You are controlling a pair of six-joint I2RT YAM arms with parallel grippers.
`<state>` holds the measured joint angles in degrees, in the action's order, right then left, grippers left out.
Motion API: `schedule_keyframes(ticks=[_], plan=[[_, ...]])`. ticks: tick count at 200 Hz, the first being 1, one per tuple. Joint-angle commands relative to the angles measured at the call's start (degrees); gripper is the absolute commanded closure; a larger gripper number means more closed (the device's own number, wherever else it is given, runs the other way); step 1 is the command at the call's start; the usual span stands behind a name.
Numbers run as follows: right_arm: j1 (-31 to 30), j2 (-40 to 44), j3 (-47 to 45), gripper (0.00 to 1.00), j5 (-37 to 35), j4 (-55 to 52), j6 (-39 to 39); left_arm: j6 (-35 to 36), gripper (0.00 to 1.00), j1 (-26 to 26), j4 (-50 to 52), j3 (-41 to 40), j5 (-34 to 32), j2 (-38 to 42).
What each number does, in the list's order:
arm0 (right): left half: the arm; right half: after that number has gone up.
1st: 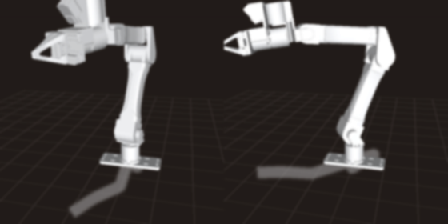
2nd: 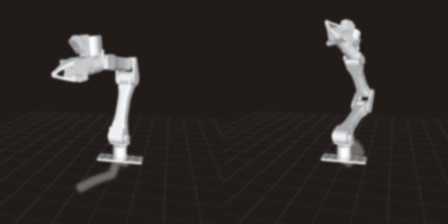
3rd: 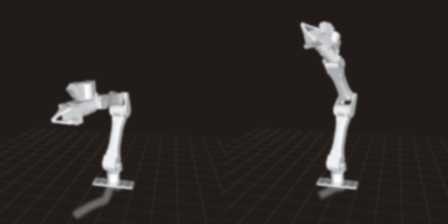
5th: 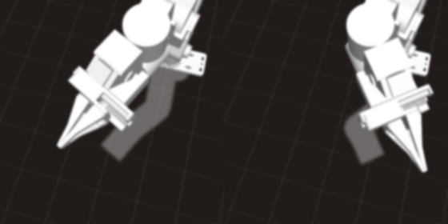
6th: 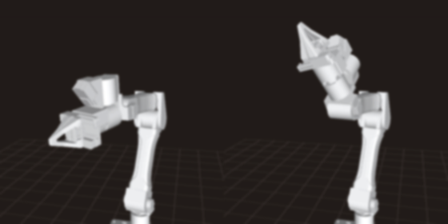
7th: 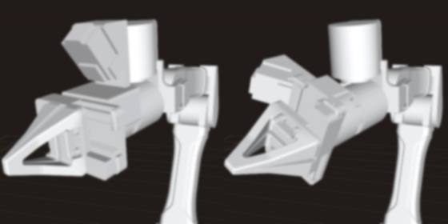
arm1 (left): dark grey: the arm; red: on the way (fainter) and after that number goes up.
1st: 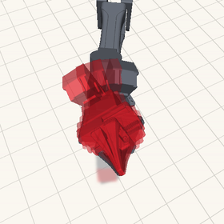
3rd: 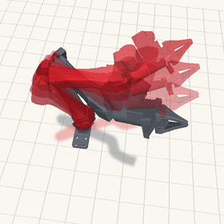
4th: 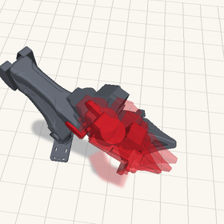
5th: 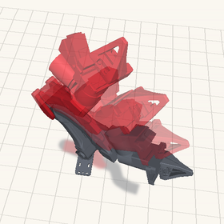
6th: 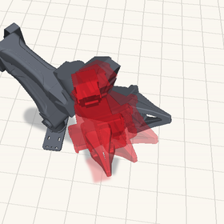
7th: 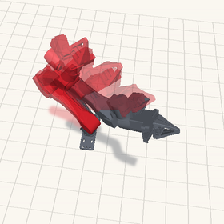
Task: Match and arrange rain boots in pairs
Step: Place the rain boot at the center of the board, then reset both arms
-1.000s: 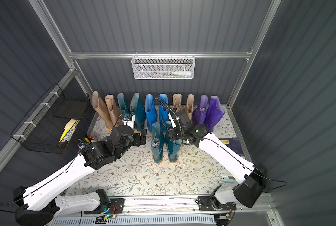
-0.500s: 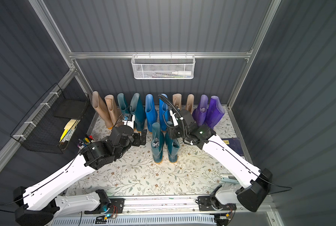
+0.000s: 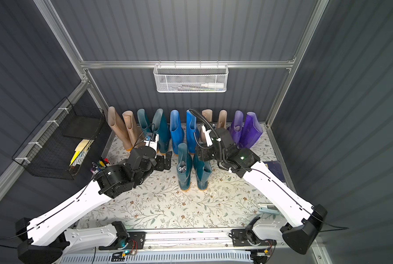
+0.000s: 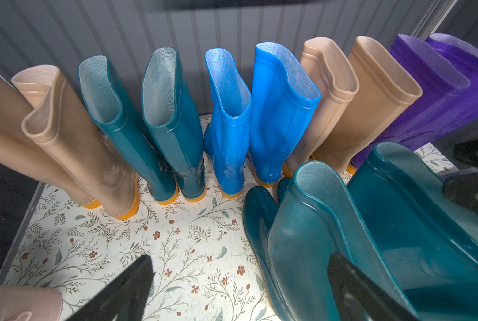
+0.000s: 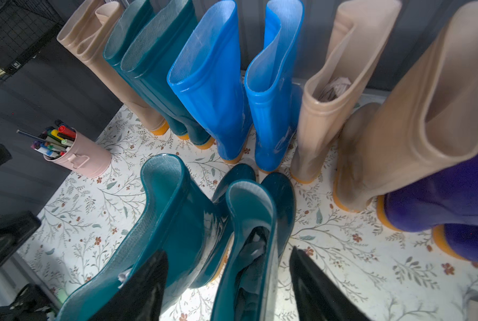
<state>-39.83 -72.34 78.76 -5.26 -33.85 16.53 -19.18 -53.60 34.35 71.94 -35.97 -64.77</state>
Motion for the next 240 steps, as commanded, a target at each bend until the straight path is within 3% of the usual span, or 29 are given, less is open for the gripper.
schedule_keyframes(ticks=[1, 50, 98, 117, 138, 175, 207, 240], plan=[[0.9, 1.4, 1.0, 0.21, -3.1, 1.0, -2.8, 4.8, 0.0, 0.0, -1.8, 2.5, -2.9, -0.8], [5.2, 5.2, -0.9, 0.01, -2.4, 1.8, -3.9, 11.0, 0.0, 0.0, -4.1, 6.8, -4.7, -3.6], [12.9, 9.9, -3.6, 0.01, 3.1, 2.0, -3.0, 15.3, 0.0, 1.1, -5.6, 13.1, -6.9, -6.3], [16.4, 12.0, -4.9, 0.01, 4.5, 2.4, -2.4, 14.5, 0.0, 5.0, -4.2, 16.7, -6.6, -8.6], [20.8, 15.1, -7.2, 0.01, 6.1, 4.1, -1.4, 12.5, 0.0, 12.4, -3.3, 19.0, 0.4, -9.5], [32.0, 18.5, -12.2, 0.01, 12.2, 7.1, 2.1, 11.3, 0.0, 19.6, -2.0, 20.9, 5.0, -10.9], [40.4, 23.4, -23.3, 0.01, 19.3, 18.0, 5.7, 8.7, 0.0, 24.1, -6.1, 13.1, 5.5, -8.2], [47.4, 26.8, -32.1, 0.01, 22.1, 24.4, 10.0, 7.0, 0.0, 28.3, -10.6, 1.2, 9.3, -5.1]])
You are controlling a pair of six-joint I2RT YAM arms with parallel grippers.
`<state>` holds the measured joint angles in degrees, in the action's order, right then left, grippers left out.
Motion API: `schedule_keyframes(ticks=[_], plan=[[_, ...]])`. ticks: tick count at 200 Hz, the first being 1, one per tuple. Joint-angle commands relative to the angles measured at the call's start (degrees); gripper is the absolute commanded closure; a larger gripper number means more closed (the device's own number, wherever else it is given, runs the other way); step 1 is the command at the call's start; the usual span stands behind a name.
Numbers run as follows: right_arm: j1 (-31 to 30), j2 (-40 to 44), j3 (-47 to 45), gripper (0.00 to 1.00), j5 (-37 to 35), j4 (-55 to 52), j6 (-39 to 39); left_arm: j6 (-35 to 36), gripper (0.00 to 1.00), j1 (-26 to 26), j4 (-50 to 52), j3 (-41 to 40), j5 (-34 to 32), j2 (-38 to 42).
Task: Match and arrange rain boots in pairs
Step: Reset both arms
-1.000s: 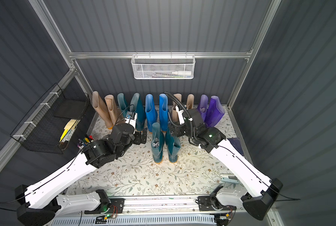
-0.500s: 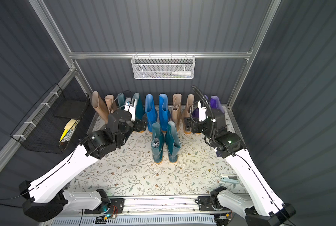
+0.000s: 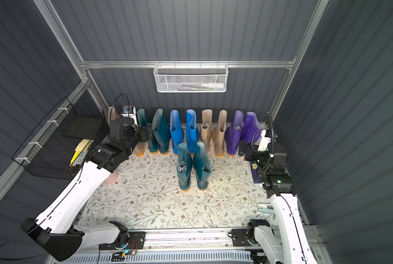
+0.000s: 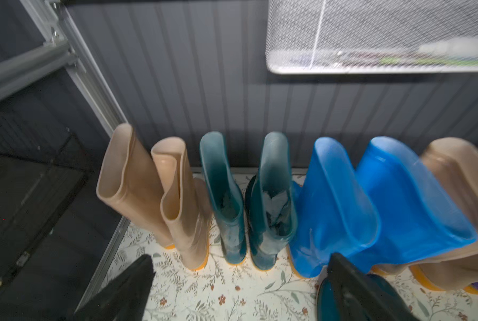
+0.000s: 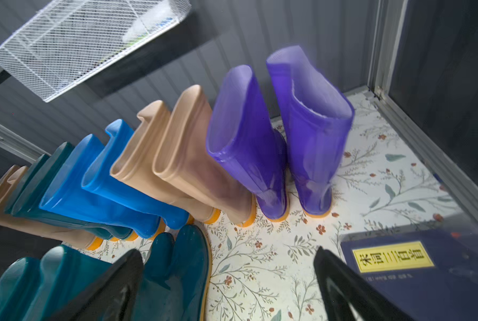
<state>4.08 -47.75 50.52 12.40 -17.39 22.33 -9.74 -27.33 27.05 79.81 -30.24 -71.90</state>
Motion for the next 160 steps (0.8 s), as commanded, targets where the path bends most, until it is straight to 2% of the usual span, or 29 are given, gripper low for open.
schedule_keyframes(ticks=[1, 39, 69, 84, 126, 144, 160], plan=[[3.7, 2.2, -4.0, 0.01, 4.4, 8.0, 4.3, -2.5, 0.0, 2.1, -3.4, -7.0, 3.5, 2.0], [7.1, 2.3, -8.8, 0.01, 2.6, 8.9, 3.6, -5.8, 0.0, 2.4, -7.2, -17.7, 2.4, 5.6], [7.5, 4.0, -13.8, 0.01, -2.4, 12.5, 0.4, -7.9, 0.0, 2.4, -8.0, -24.5, -4.4, 7.6], [7.5, 5.5, -18.3, 0.01, -4.6, 18.3, -1.0, -7.5, 0.0, 2.4, -10.1, -28.3, -6.1, 8.4], [7.5, 7.0, -28.4, 0.01, -13.0, 29.7, -0.4, -0.1, 0.0, 2.5, -32.6, -45.0, -8.2, 10.1], [7.5, 4.0, -30.4, 0.01, -13.1, 33.4, -1.0, 3.7, 0.0, 3.5, -42.8, -50.1, -9.2, 8.9], [7.5, 1.2, -31.0, 0.01, -12.0, 36.6, -2.3, 5.3, 0.0, 5.8, -46.2, -50.7, -10.1, 5.3]])
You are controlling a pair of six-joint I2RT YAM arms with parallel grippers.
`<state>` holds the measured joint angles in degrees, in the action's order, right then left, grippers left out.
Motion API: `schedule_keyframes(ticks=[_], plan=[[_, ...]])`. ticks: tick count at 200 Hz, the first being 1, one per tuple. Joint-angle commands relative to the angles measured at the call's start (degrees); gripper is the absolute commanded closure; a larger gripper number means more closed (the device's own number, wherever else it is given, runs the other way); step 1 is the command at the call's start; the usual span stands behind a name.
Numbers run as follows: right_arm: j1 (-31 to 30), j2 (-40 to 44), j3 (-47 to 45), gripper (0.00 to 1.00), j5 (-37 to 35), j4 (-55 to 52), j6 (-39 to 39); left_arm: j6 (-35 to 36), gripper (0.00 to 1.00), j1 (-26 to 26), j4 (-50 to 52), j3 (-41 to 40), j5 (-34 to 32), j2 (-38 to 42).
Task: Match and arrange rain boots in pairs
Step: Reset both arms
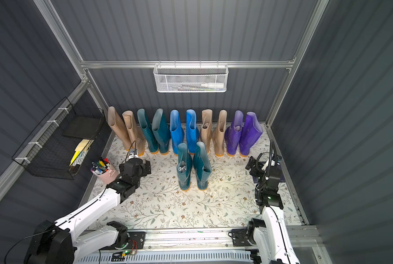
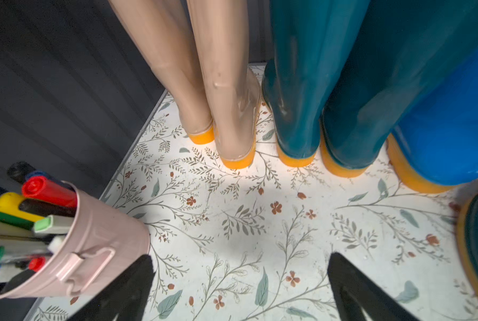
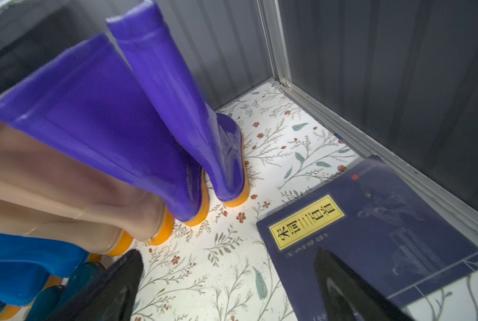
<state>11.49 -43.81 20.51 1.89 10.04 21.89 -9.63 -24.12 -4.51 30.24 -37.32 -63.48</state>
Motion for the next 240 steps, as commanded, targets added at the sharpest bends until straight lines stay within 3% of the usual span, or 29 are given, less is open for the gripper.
schedule_keyframes(ticks=[1, 15, 50, 97, 166, 212, 240], plan=[[0.1, -3.0, -1.1, 0.01, -1.5, 9.4, -1.9, 5.3, 0.0, 2.7, -14.8, -1.2, -3.0, -3.5], [0.1, -4.9, -1.8, 0.01, -1.1, 12.9, -2.6, 6.2, 0.0, 5.6, -16.7, -0.5, -2.0, -8.1], [0.0, -9.3, -2.3, 0.01, -2.0, 19.0, -5.8, 6.8, 0.0, 12.2, -27.9, -0.7, 7.5, -18.4], [-0.1, -15.7, -3.2, 0.01, -1.5, 27.1, -5.7, 10.8, 0.0, 16.6, -30.3, 3.0, 17.7, -26.0], [-1.0, -25.3, -4.6, 0.01, 1.3, 39.3, -6.5, 13.5, 0.0, 18.1, -46.0, -4.1, 27.5, -31.3], [-3.4, -35.2, -4.7, 0.01, 1.8, 47.1, -8.4, 14.1, 0.0, 18.1, -47.6, -4.8, 29.2, -32.3], [-5.1, -38.6, -5.4, 0.01, 1.4, 51.9, -10.7, 13.2, 0.0, 18.1, -47.7, -4.2, 27.1, -33.4]])
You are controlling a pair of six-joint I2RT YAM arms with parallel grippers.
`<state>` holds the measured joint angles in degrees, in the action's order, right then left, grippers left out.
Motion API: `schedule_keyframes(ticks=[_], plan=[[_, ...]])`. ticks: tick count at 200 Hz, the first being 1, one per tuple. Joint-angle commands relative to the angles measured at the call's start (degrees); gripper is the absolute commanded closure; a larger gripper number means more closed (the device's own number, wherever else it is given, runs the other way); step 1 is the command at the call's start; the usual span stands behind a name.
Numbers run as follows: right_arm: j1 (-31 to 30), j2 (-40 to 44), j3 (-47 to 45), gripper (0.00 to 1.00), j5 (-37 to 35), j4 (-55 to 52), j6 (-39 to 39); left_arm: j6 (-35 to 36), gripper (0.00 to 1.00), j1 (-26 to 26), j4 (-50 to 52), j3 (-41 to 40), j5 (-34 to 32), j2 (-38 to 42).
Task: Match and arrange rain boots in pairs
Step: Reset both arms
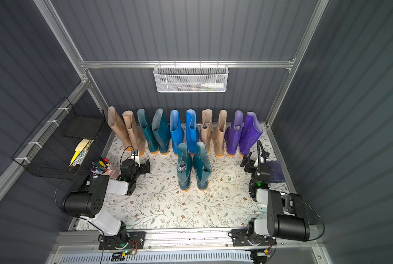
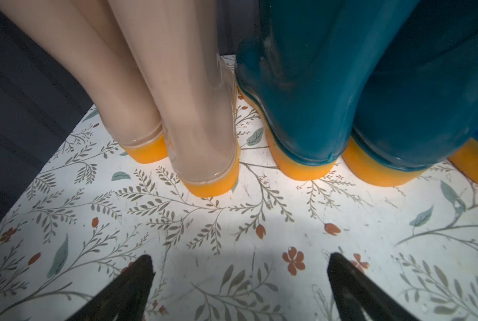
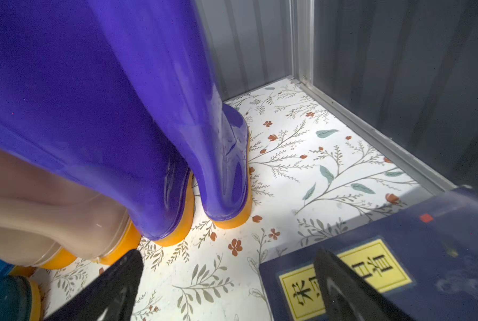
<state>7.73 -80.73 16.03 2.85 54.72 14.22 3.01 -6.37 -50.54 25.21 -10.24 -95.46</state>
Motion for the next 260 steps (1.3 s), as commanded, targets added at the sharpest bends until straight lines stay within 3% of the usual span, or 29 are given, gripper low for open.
schedule_keyframes(ticks=[1, 73, 110, 221, 260], plan=[[-1.4, -1.8, -0.9, 0.01, 0.5, 7.2, -3.1, 0.5, 0.0, 0.3, -1.7, 0.8, -0.1, -1.5], [-4.1, -12.3, 2.0, 0.01, 6.6, 12.1, -7.5, -0.9, 0.0, 0.8, -0.7, 1.9, -1.8, -2.5], [-4.8, -19.7, 1.3, 0.01, 8.5, 25.7, -11.3, -1.3, 0.0, 1.1, -0.3, 2.1, -1.9, -2.6], [-4.8, -10.8, 4.2, 0.01, 8.0, 5.9, -9.8, -1.8, 0.0, 1.8, 0.2, 2.3, -0.9, -2.5], [-4.7, -10.5, 4.3, 0.01, 8.0, 5.2, -9.8, -1.8, 0.0, 1.8, 0.2, 2.3, -0.9, -2.5]])
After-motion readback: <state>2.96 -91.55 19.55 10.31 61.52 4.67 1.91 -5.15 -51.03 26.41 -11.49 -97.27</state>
